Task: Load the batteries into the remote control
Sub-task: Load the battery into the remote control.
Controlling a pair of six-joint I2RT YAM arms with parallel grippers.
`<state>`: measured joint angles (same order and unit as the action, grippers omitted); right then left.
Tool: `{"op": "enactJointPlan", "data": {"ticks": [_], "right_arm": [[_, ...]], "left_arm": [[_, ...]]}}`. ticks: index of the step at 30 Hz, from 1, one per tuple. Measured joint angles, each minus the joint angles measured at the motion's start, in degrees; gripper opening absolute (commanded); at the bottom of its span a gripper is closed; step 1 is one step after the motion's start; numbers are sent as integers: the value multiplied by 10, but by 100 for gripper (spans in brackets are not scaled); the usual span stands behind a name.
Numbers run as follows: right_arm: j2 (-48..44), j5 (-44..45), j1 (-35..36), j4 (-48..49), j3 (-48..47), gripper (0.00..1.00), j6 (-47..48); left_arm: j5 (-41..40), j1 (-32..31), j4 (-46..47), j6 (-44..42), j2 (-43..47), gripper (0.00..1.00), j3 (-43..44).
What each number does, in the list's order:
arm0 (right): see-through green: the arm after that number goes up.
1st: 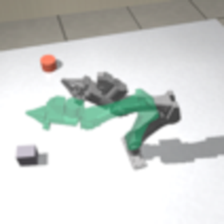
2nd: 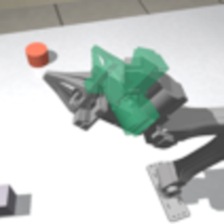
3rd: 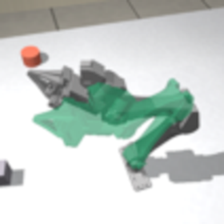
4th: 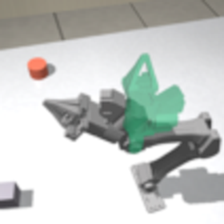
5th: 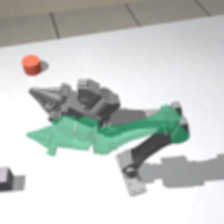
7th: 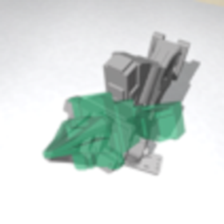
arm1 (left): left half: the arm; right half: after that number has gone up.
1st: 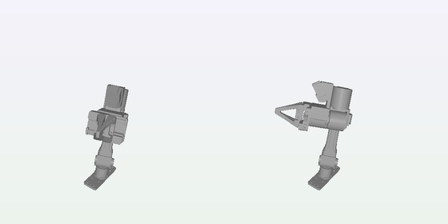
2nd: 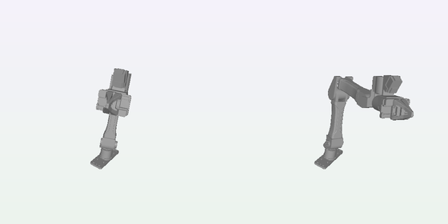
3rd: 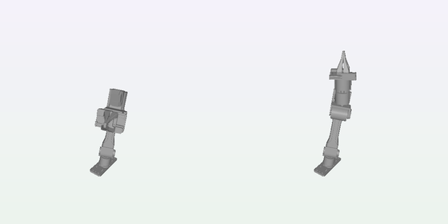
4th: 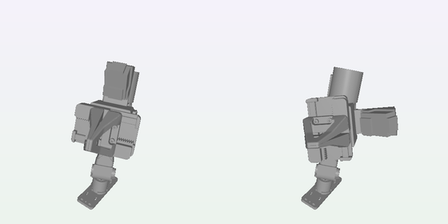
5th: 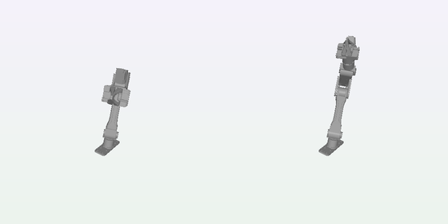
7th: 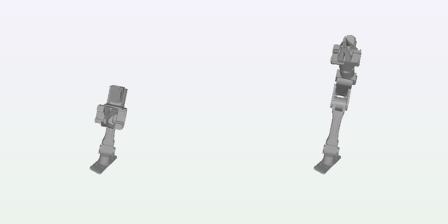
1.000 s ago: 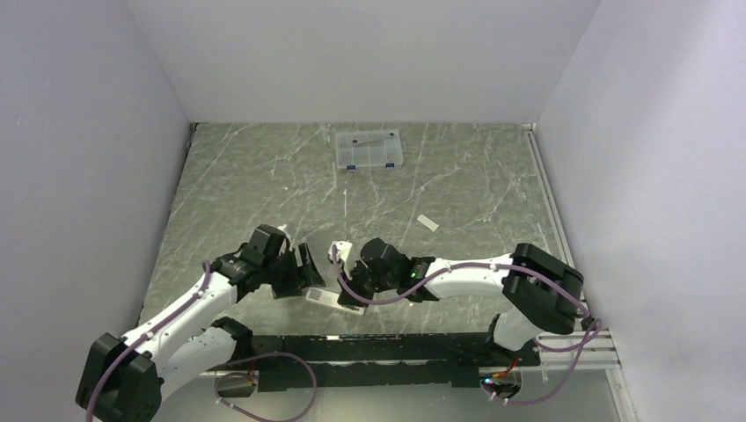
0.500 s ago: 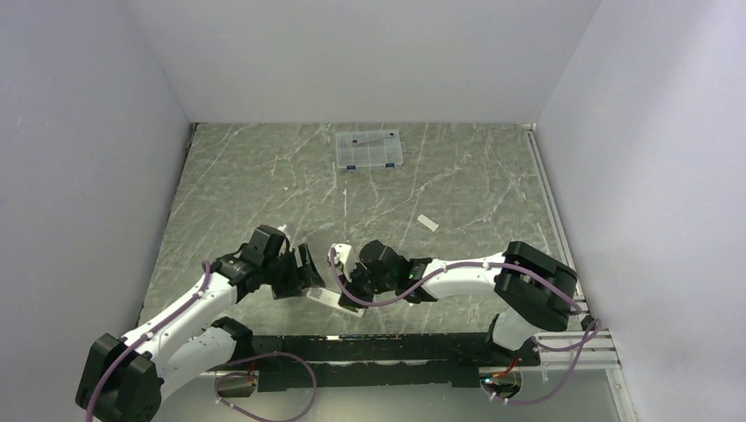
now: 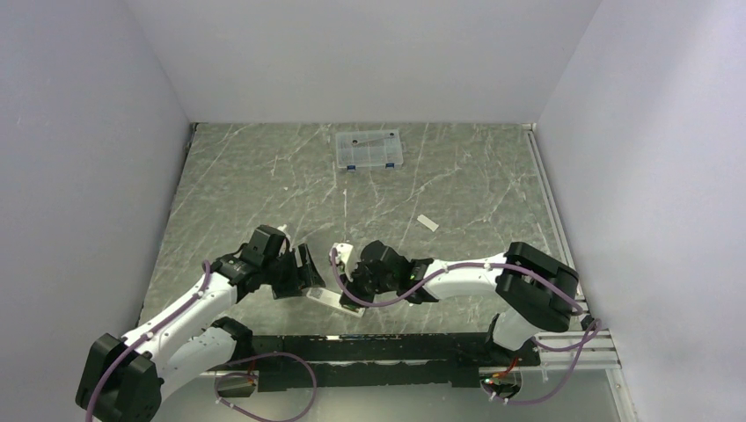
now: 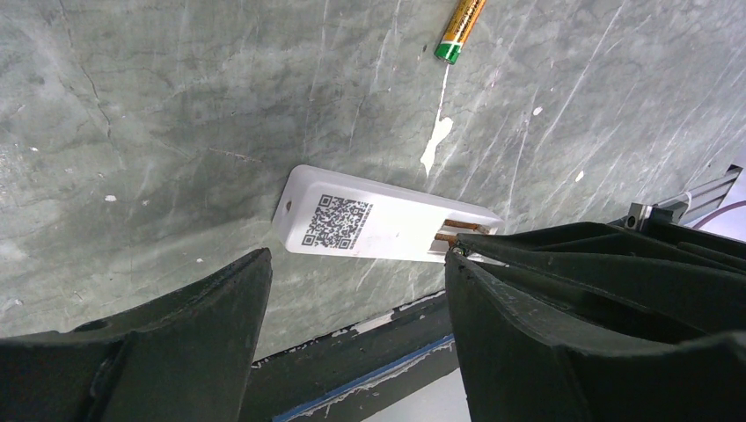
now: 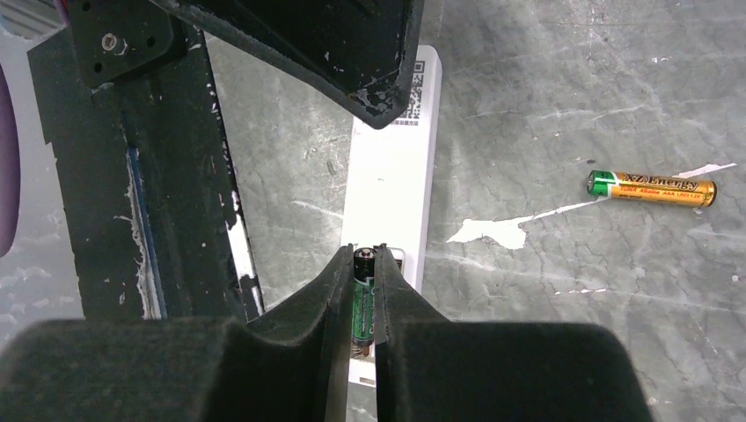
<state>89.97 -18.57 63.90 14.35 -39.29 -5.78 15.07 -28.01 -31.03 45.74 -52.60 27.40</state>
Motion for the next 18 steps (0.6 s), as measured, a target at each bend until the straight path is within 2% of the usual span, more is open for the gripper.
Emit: {"op": "enactJointPlan", "data": {"ticks": [14,18], "right_arm": [[0,-4,0,3,12,0,-7],[0,-10,0,3,12,4,-12]], "left_arm": [[0,0,0,0,0,77,0],[0,0,2,0,0,77,0]]}}
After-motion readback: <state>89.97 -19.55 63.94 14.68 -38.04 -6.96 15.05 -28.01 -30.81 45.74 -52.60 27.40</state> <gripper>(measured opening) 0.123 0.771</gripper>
